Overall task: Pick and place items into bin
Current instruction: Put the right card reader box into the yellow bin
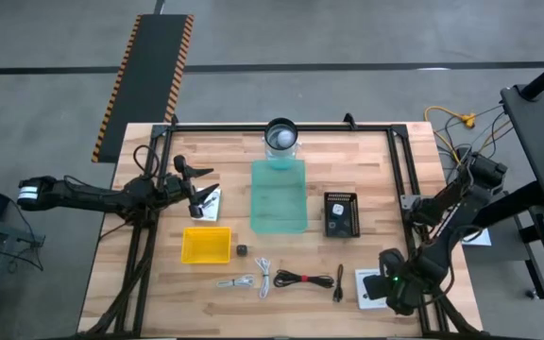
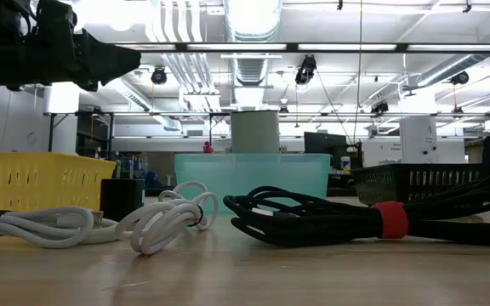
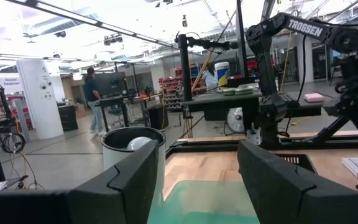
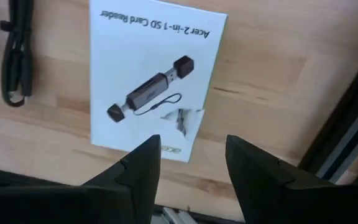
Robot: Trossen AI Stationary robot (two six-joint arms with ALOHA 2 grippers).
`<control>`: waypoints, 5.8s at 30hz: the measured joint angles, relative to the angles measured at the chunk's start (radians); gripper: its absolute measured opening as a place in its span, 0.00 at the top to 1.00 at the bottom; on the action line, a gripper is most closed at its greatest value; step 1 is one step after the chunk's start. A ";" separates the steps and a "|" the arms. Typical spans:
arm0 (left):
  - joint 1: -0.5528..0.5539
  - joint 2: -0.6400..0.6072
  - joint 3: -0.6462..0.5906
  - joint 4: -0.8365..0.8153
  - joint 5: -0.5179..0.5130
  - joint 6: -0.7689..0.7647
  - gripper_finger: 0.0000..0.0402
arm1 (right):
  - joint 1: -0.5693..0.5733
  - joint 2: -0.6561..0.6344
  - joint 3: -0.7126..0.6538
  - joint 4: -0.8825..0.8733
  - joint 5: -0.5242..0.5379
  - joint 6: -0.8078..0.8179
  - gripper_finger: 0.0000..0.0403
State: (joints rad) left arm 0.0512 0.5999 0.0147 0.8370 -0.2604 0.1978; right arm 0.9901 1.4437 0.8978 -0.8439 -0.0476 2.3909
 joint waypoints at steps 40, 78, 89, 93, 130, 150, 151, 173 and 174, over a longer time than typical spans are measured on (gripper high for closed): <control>0.000 0.002 0.000 0.017 0.000 -0.002 0.49 | 0.031 0.220 0.121 -0.100 -0.031 -0.095 0.73; 0.000 0.002 -0.001 0.015 0.000 0.001 0.49 | 0.033 0.287 0.104 -0.035 -0.075 -0.121 0.73; 0.000 0.002 -0.001 0.016 0.000 0.002 0.49 | 0.033 0.317 0.104 -0.017 -0.083 -0.146 0.75; 0.000 0.002 -0.001 0.016 0.000 0.002 0.49 | 0.033 0.317 0.107 -0.002 -0.082 -0.155 0.80; 0.000 0.002 -0.001 0.024 0.000 0.002 0.49 | 0.033 0.301 0.207 -0.147 0.411 -0.338 0.98; 0.000 0.002 -0.003 0.012 0.033 -0.012 0.49 | -0.255 0.374 0.212 -0.215 1.262 -0.655 0.98; 0.000 0.002 -0.004 0.012 0.052 -0.022 0.49 | -0.270 0.374 0.212 -0.215 1.308 -0.675 0.98; -0.001 0.256 0.019 0.295 0.455 -0.056 0.49 | -0.584 0.374 0.240 0.250 1.609 -1.342 0.98; -0.001 0.288 0.026 0.322 0.451 -0.055 0.49 | -0.584 0.374 0.249 0.250 1.605 -1.373 0.98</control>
State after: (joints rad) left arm 0.0505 0.8879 0.0409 1.1593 0.1909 0.1425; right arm 0.4063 1.8179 1.1470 -0.5938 1.5579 1.0178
